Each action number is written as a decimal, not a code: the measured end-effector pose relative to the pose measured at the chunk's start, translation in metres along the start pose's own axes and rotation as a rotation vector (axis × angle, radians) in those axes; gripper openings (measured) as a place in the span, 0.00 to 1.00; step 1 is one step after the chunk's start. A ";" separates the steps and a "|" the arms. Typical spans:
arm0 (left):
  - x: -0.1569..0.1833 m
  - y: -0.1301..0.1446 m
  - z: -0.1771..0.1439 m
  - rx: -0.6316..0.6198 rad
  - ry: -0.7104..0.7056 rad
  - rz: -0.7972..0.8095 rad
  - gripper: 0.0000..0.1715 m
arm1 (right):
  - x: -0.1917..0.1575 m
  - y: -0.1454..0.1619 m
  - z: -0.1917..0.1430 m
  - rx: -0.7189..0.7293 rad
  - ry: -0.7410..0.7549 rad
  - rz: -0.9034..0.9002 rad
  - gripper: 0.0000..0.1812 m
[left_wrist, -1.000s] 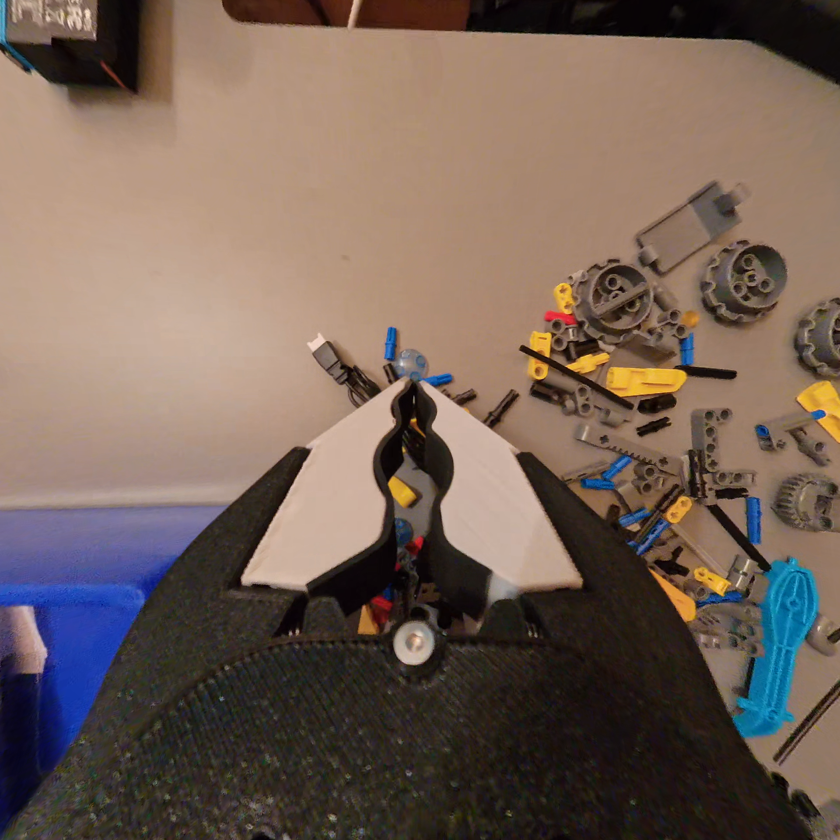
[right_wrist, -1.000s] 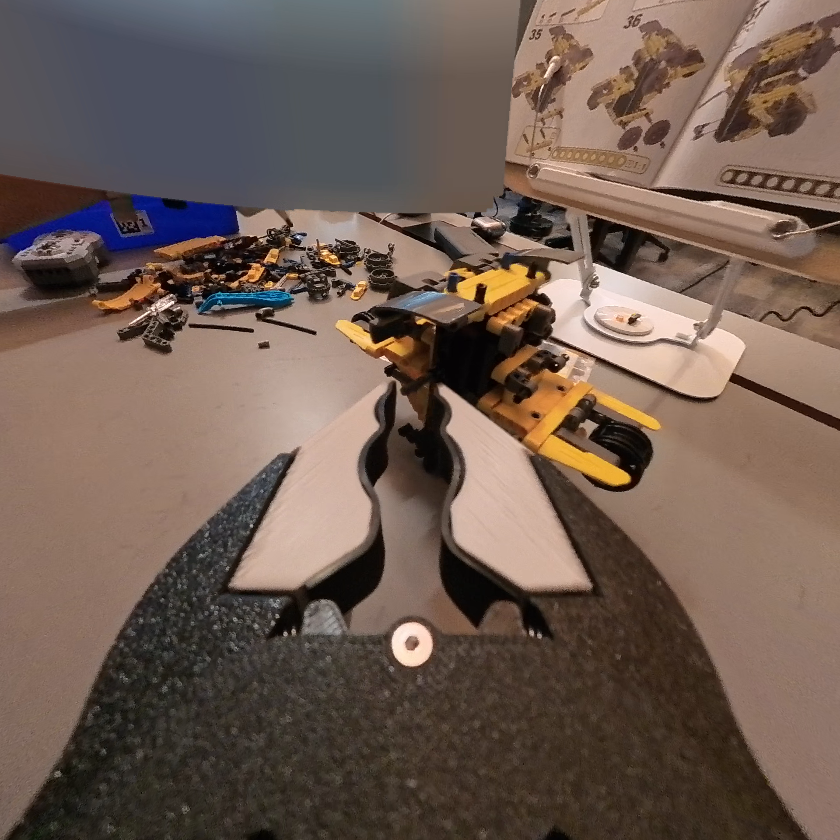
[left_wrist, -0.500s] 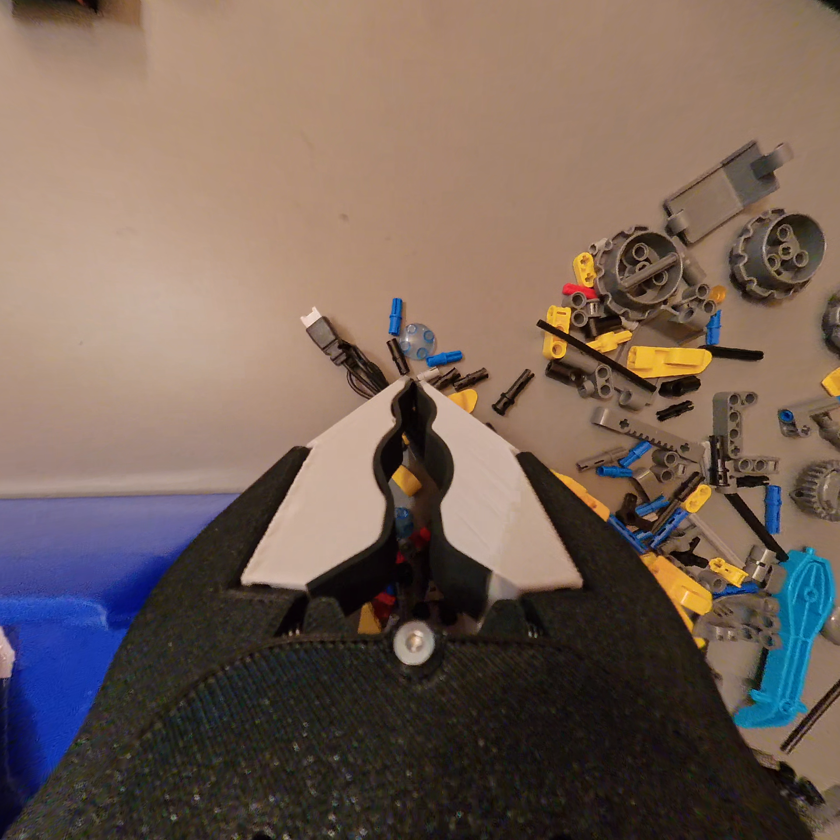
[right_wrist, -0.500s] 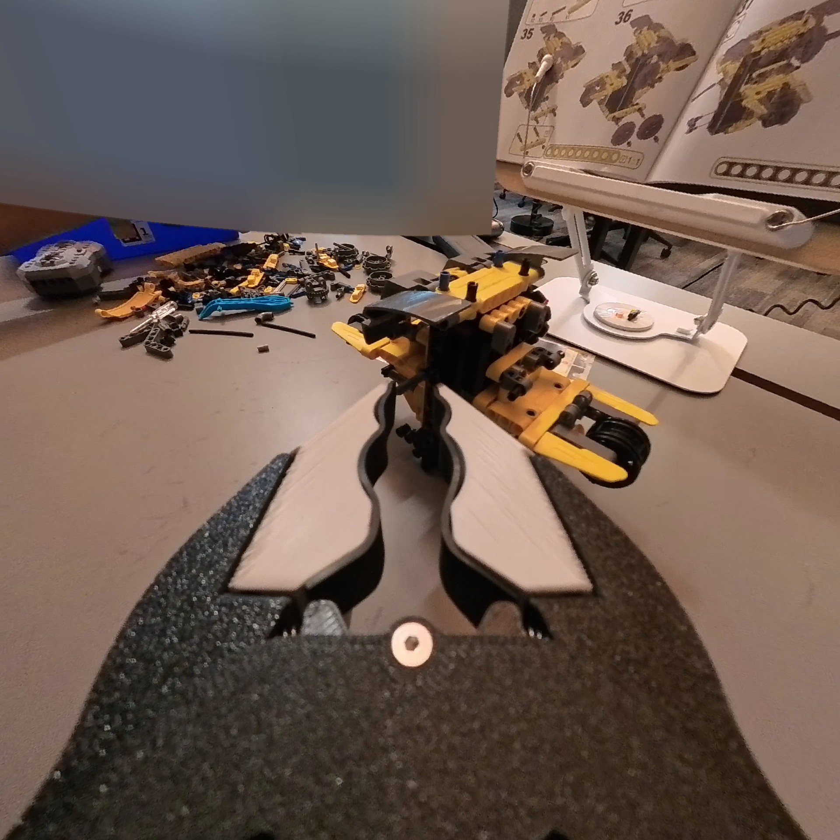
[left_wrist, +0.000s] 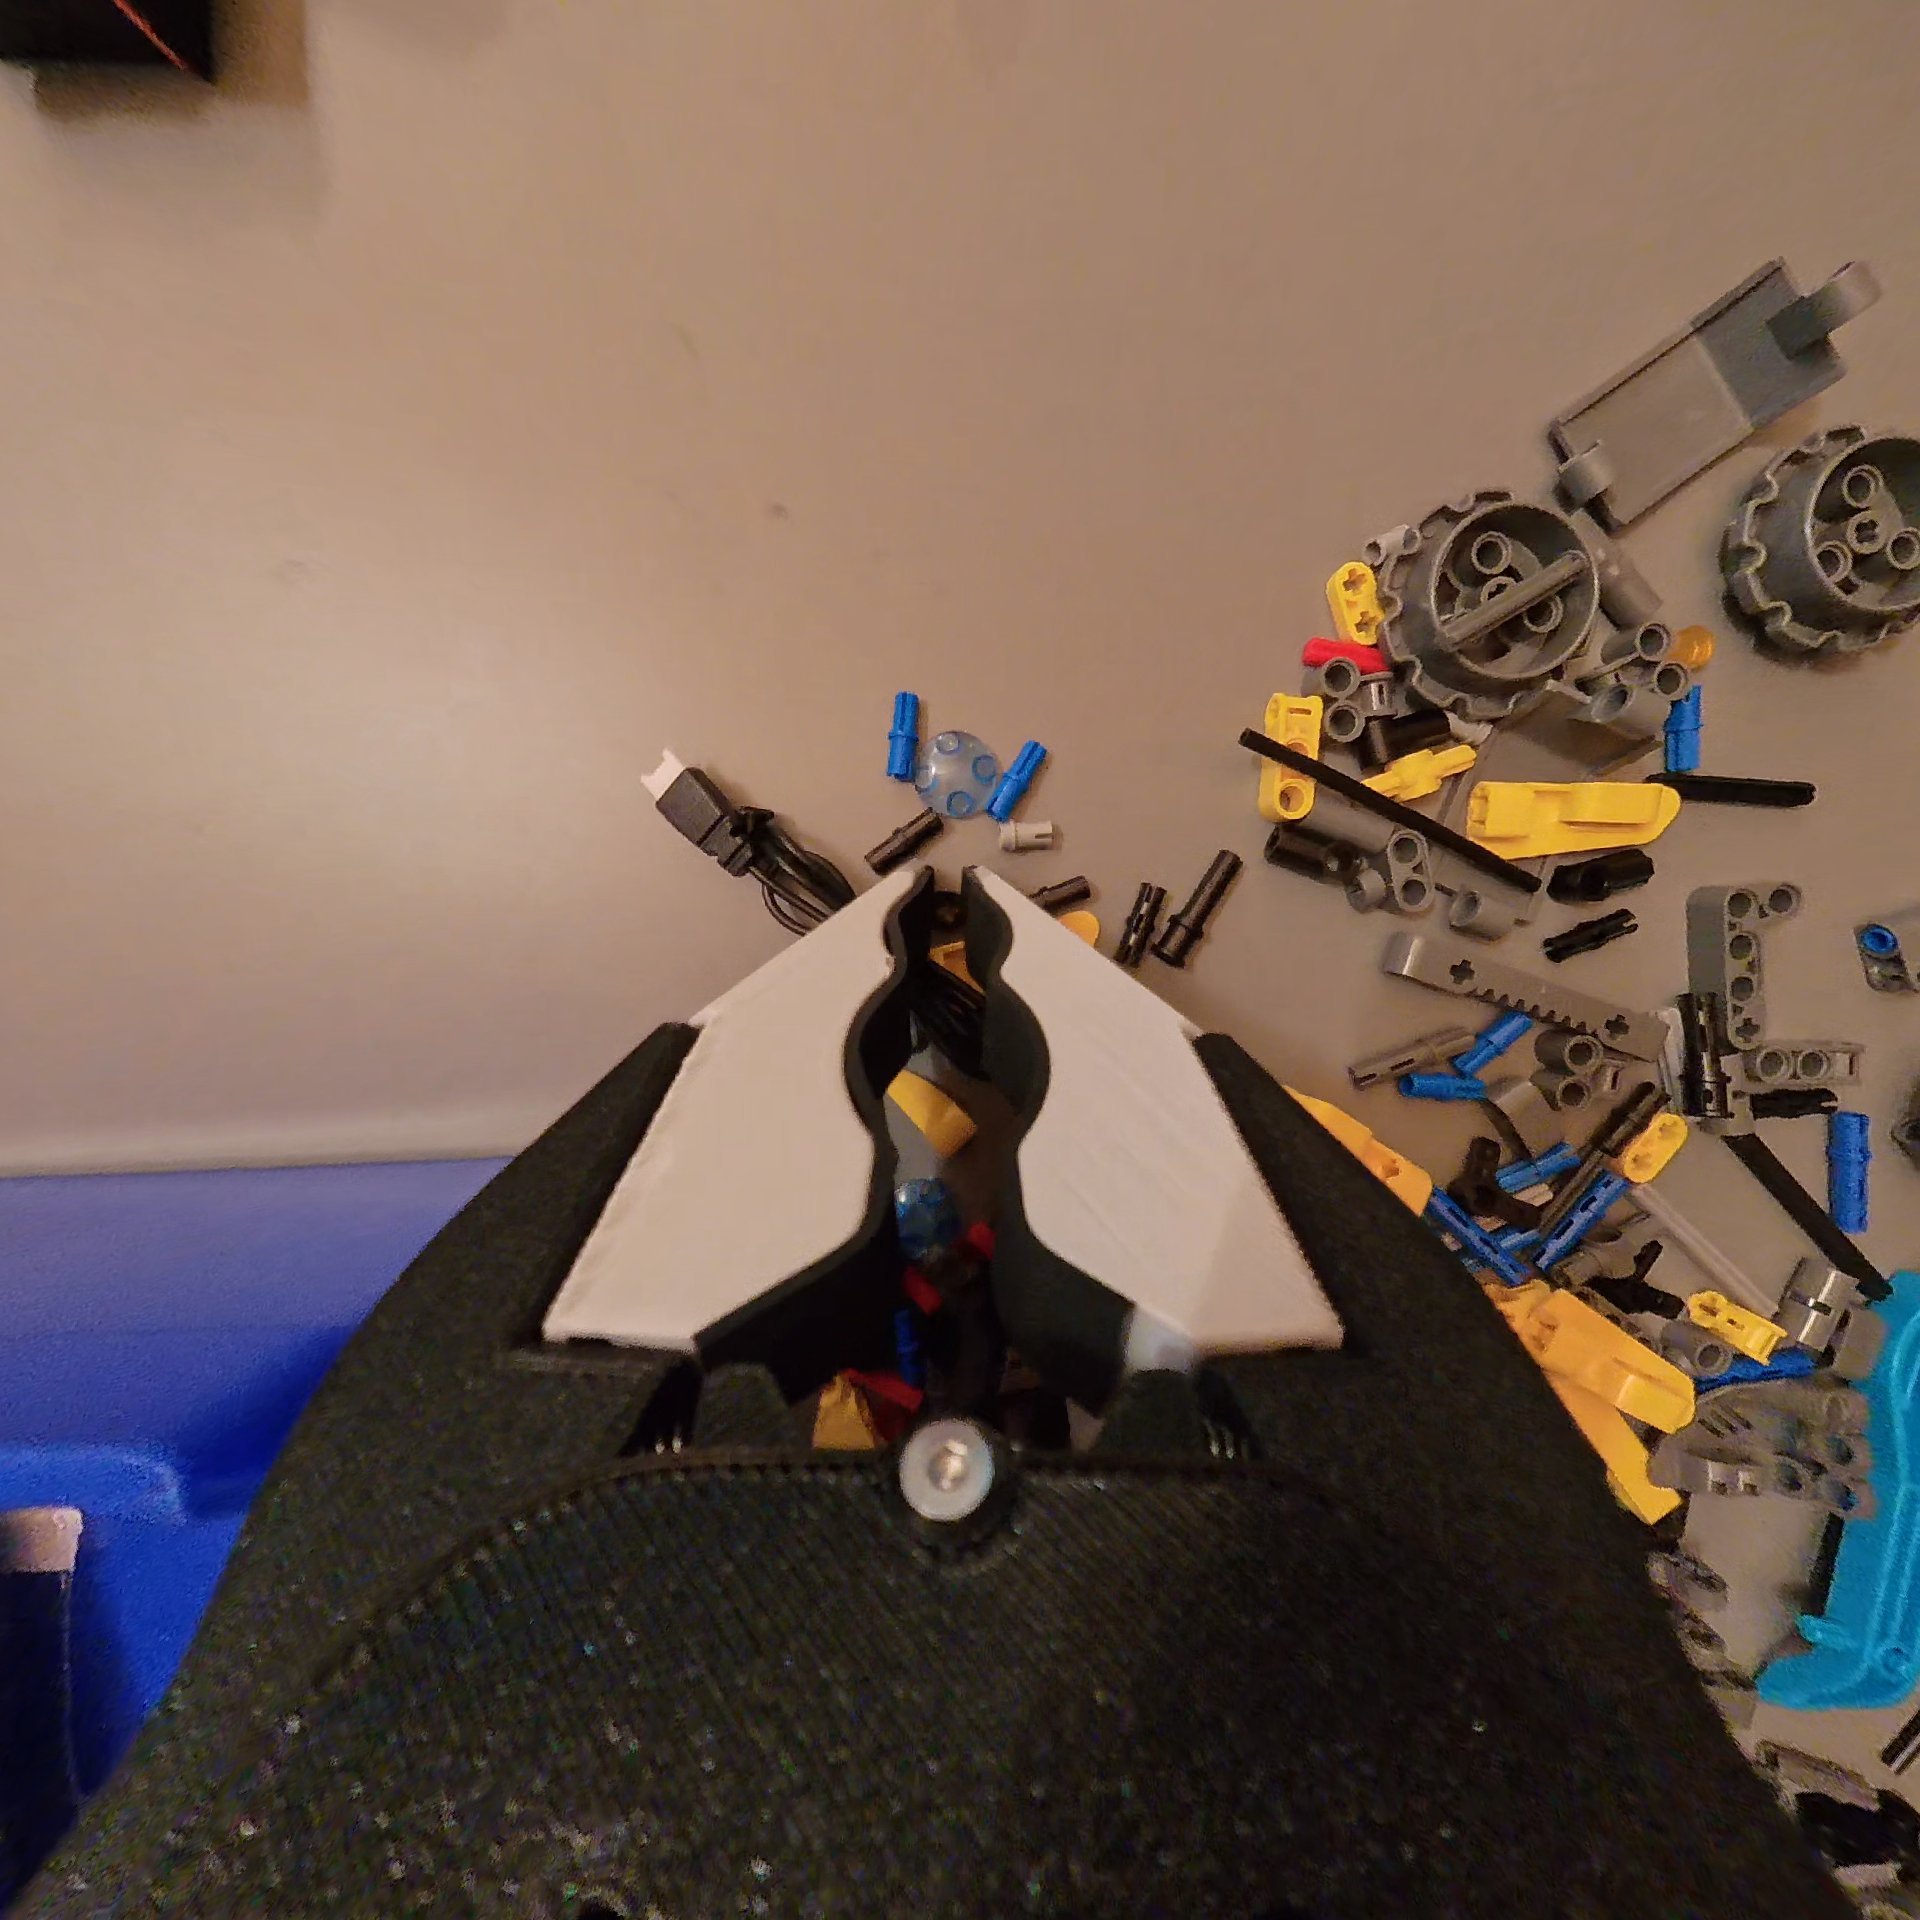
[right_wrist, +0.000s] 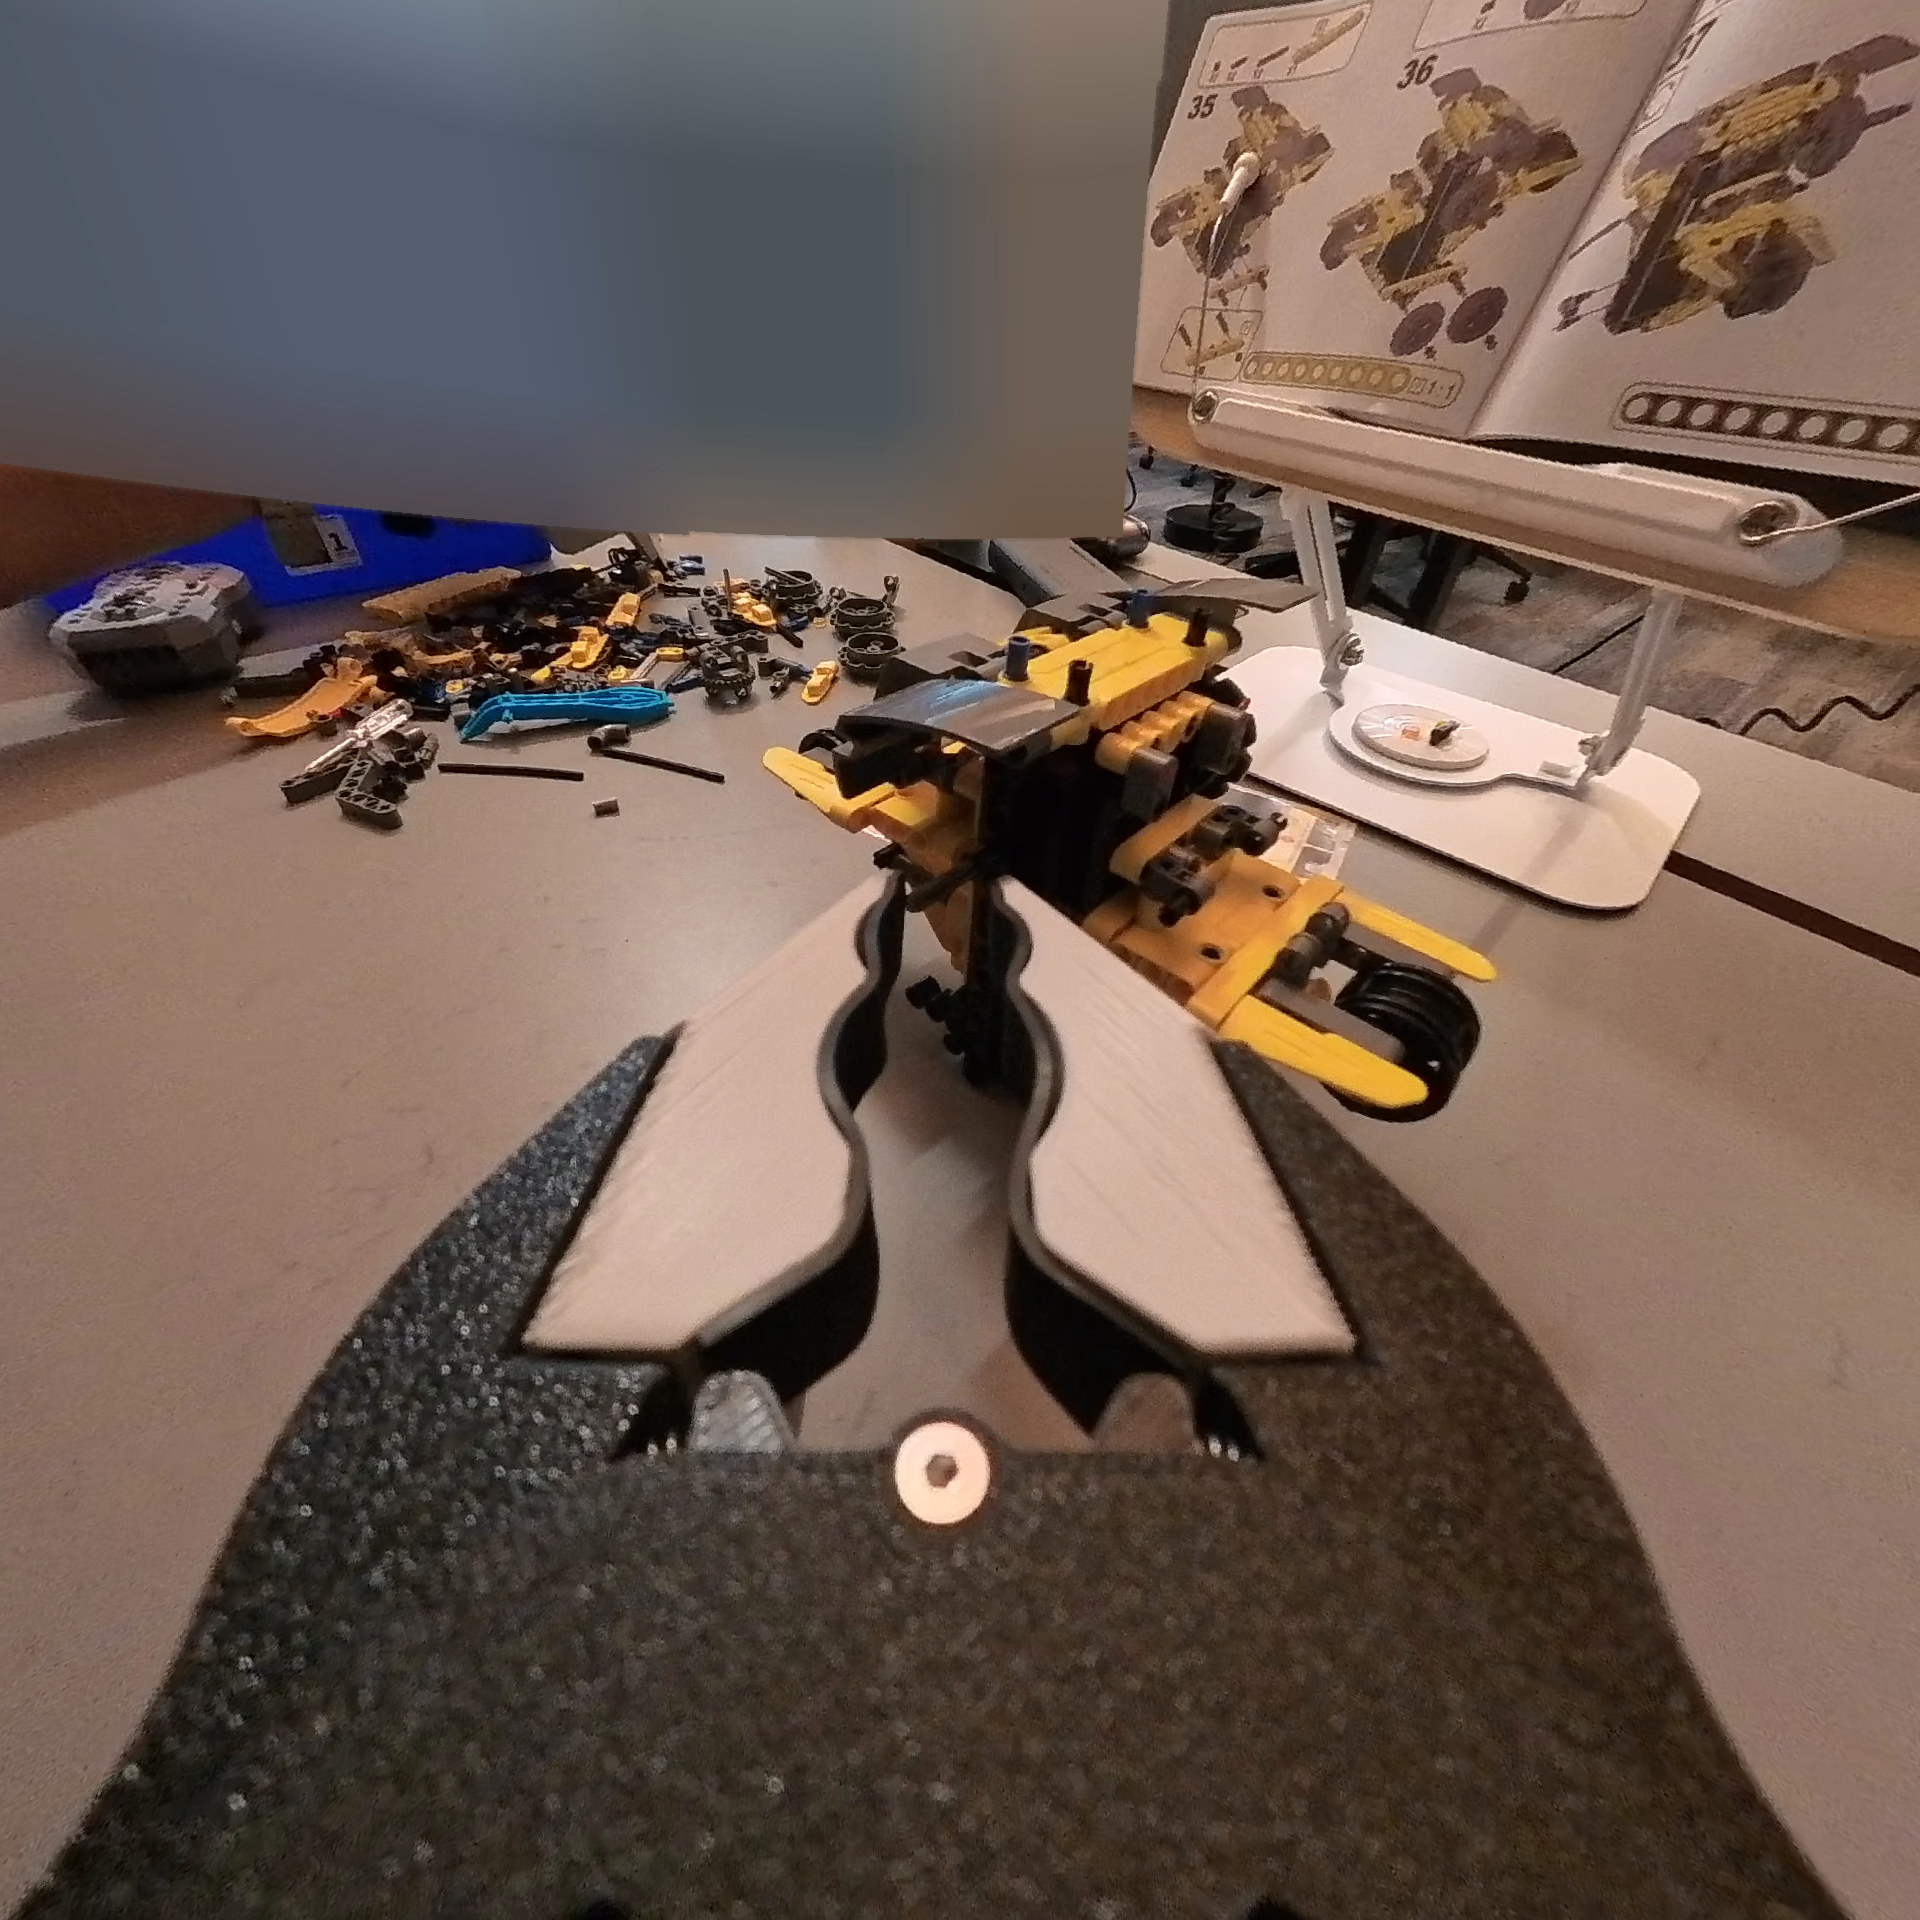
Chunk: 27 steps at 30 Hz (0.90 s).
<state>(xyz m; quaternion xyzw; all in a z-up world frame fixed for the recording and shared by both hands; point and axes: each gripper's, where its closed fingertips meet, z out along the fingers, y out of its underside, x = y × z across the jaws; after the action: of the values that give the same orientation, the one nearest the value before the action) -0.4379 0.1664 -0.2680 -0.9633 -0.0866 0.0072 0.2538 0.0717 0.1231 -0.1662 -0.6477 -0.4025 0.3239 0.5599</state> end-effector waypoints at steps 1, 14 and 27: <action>0.001 0.001 0.000 -0.005 0.007 -0.001 0.00 | 0.000 0.000 0.000 0.000 0.000 0.000 0.08; 0.001 0.002 -0.008 0.004 0.016 -0.015 0.06 | -0.002 -0.001 0.000 0.000 -0.005 -0.007 0.08; -0.003 0.004 -0.005 -0.046 -0.019 0.006 0.04 | -0.003 -0.003 -0.001 0.007 -0.005 -0.010 0.08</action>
<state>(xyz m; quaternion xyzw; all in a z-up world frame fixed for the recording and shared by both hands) -0.4399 0.1599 -0.2663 -0.9691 -0.0865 0.0150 0.2307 0.0710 0.1204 -0.1635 -0.6431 -0.4059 0.3240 0.5627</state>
